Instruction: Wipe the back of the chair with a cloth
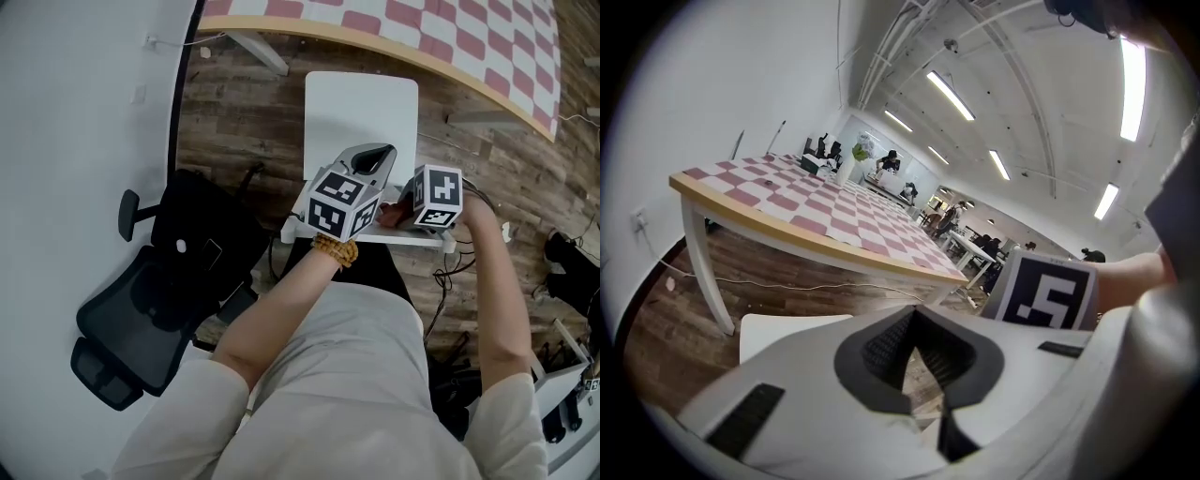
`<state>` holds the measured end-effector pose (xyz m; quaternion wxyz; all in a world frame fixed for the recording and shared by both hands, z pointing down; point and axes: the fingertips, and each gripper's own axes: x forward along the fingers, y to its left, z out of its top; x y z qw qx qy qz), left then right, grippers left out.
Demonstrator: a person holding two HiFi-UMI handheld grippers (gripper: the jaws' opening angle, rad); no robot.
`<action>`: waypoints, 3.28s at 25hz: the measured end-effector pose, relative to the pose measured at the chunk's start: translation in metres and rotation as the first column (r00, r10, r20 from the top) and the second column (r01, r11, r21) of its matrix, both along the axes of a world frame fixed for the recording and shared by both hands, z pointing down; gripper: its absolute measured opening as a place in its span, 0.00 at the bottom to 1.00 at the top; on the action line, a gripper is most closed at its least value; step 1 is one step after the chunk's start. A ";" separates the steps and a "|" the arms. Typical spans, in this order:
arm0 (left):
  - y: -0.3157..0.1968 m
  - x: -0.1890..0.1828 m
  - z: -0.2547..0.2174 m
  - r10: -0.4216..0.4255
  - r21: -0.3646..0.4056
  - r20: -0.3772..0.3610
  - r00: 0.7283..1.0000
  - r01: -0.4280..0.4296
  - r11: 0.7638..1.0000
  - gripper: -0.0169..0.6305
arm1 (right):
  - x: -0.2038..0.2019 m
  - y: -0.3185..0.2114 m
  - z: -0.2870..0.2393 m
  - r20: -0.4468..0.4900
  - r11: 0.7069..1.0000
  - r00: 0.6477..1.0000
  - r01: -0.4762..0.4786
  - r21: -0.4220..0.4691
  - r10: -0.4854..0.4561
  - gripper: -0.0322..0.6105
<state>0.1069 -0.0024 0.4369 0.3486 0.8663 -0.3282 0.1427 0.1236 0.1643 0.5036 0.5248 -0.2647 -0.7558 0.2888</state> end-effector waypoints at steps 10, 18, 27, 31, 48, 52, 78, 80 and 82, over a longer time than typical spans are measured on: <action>0.010 0.002 -0.021 0.008 0.012 -0.004 1.000 -0.008 1.000 0.05 | 0.003 0.005 -0.045 0.004 0.998 0.998 0.057 0.034 -0.057 0.18; 0.008 0.007 -0.018 0.021 0.015 0.003 1.000 -0.021 1.000 0.05 | 0.018 0.003 -0.040 -0.030 0.999 0.999 0.045 0.032 -0.044 0.18; 0.007 0.018 -0.002 0.042 0.002 0.006 0.999 -0.042 0.999 0.05 | 0.033 -0.001 -0.008 -0.055 0.998 0.998 0.000 0.064 0.003 0.18; 0.003 0.016 0.006 0.037 -0.007 0.013 0.999 -0.037 0.999 0.05 | 0.032 -0.006 0.020 -0.059 0.993 0.998 -0.005 0.120 0.012 0.18; -0.003 0.004 0.041 0.006 -0.044 0.021 1.000 -0.005 0.999 0.05 | 0.031 -0.014 0.117 -0.133 0.990 0.991 -0.011 0.140 0.030 0.18; -0.004 -0.001 0.046 -0.008 -0.044 0.018 1.000 0.009 0.999 0.05 | 0.031 -0.015 0.131 -0.142 0.989 0.989 -0.018 0.147 0.039 0.18; 0.020 -0.053 -0.115 0.002 0.277 -0.038 0.999 0.009 0.961 0.04 | -0.005 -0.121 -0.127 0.486 0.348 0.615 -0.772 0.532 0.621 0.18; 0.026 -0.056 -0.136 0.006 0.309 -0.038 0.999 0.006 0.951 0.04 | -0.008 -0.120 -0.159 0.558 0.282 0.540 -0.829 0.484 0.630 0.18; 0.031 -0.057 -0.157 0.012 0.348 -0.038 0.999 0.002 0.937 0.04 | -0.011 -0.119 -0.189 0.623 0.222 0.465 -0.875 0.429 0.628 0.18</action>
